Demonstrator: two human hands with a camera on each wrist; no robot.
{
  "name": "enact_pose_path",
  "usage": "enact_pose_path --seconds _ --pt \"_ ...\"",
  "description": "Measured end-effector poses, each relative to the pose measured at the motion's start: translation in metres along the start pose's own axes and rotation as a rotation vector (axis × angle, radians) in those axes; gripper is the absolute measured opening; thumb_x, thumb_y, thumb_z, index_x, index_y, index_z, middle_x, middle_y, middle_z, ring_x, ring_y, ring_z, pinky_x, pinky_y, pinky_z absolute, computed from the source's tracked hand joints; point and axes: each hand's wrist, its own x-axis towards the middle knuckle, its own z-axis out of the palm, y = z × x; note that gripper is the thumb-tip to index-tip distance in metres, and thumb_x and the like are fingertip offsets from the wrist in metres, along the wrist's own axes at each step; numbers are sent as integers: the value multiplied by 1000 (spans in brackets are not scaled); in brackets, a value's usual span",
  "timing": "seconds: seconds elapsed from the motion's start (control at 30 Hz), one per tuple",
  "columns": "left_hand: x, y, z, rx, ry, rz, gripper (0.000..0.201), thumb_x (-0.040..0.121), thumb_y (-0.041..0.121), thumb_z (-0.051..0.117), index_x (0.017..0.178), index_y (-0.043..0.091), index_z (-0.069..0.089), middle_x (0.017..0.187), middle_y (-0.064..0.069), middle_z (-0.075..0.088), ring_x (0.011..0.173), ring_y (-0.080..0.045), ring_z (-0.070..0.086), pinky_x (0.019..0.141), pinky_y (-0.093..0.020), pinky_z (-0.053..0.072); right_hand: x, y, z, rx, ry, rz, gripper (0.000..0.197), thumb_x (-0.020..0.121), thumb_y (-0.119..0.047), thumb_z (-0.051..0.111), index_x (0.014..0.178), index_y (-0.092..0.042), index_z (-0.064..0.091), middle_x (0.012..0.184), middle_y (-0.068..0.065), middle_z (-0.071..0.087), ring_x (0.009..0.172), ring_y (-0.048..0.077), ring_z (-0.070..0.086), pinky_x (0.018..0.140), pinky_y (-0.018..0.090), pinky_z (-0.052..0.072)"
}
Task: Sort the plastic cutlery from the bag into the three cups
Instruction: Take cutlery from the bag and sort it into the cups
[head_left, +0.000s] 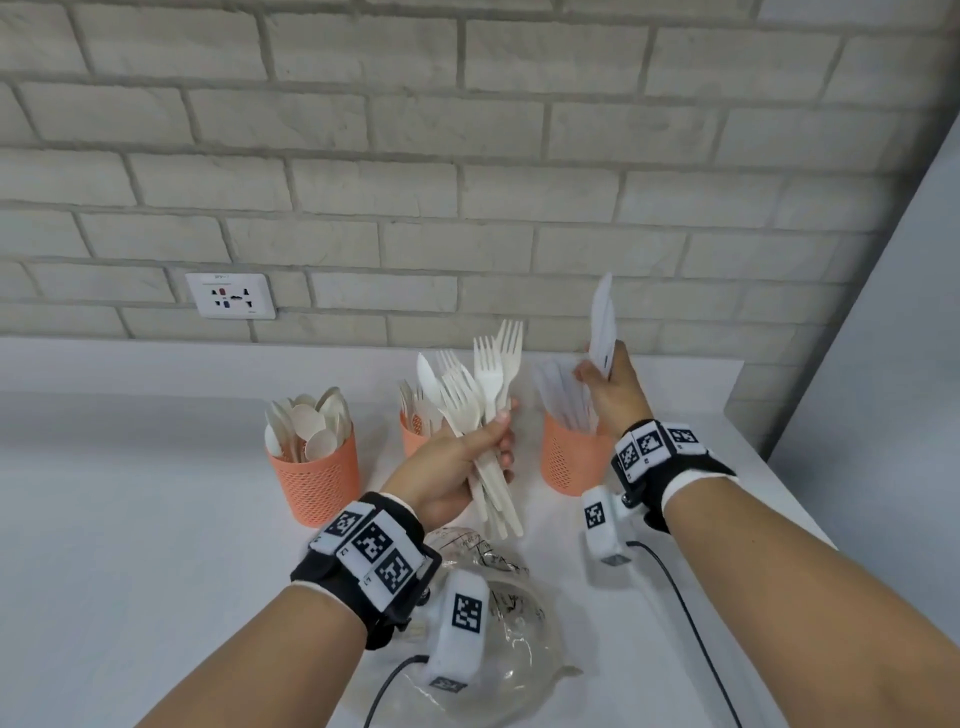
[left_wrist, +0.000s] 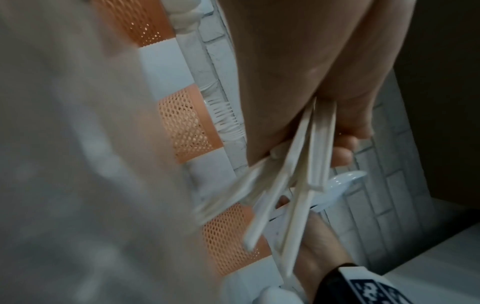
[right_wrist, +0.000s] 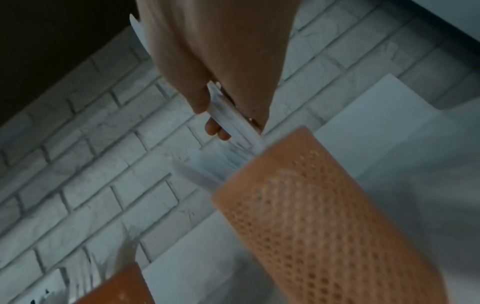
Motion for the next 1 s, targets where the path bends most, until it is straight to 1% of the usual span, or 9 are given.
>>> enact_pose_path --seconds 0.1,0.23,0.47,0.6,0.67,0.73,0.8,0.9,1.0 --pt "3 -1 -3 87 -22 23 17 83 21 65 94 16 53 53 7 43 46 -9 43 51 -21 42 2 17 6 -69 17 70 29 94 -14 44 123 -8 43 105 5 53 95 21 52 82 29 40" --pt "5 -5 -5 60 -56 33 13 85 15 61 97 13 56 55 5 49 48 -10 46 52 -21 44 12 24 11 -261 -43 90 18 97 -19 35 98 -5 47 99 12 52 95 25 51 83 33 37" --pt "7 -3 -13 -30 -74 22 21 87 10 50 106 13 60 76 -2 68 65 -14 63 63 -25 54 15 18 7 -561 -96 128 36 98 -24 35 123 -2 48 131 21 45 124 37 37 102 41 31" --pt "5 -1 -18 -34 -58 31 23 87 4 51 107 11 60 80 -1 70 70 -13 65 64 -23 54 6 -2 8 -447 114 -171 55 85 -19 61 135 -10 40 126 16 46 119 29 41 101 40 35" --pt "6 -1 -21 -41 -36 41 22 88 0 49 107 8 59 80 0 70 70 -11 65 65 -22 54 -4 -19 14 -374 201 -382 49 80 -12 65 127 -8 49 111 15 52 106 25 47 92 37 39" --pt "7 -1 -22 -58 -3 57 21 89 -1 48 105 8 58 75 2 69 67 -8 64 64 -21 53 -20 -38 22 -232 100 -475 27 80 -7 64 107 -7 61 93 7 56 89 18 51 81 30 43" --pt "8 -2 -23 -64 55 69 19 90 -2 48 103 8 58 69 4 66 61 -6 61 62 -20 52 -40 -55 30 -110 -157 -419 7 84 -8 62 90 -6 66 78 1 59 74 10 52 71 22 43" --pt "8 -1 -24 -27 128 105 23 88 -1 54 110 7 59 74 2 67 66 -7 60 66 -22 50 -63 -66 45 -146 -416 -302 25 79 -25 72 96 -8 65 75 1 60 68 7 53 68 20 45" --pt "3 2 -21 63 129 147 31 84 0 57 112 12 62 98 -1 68 88 -10 61 79 -25 44 -74 -66 58 -244 -472 -200 48 70 -35 78 106 -9 60 86 3 63 76 10 58 75 27 51"
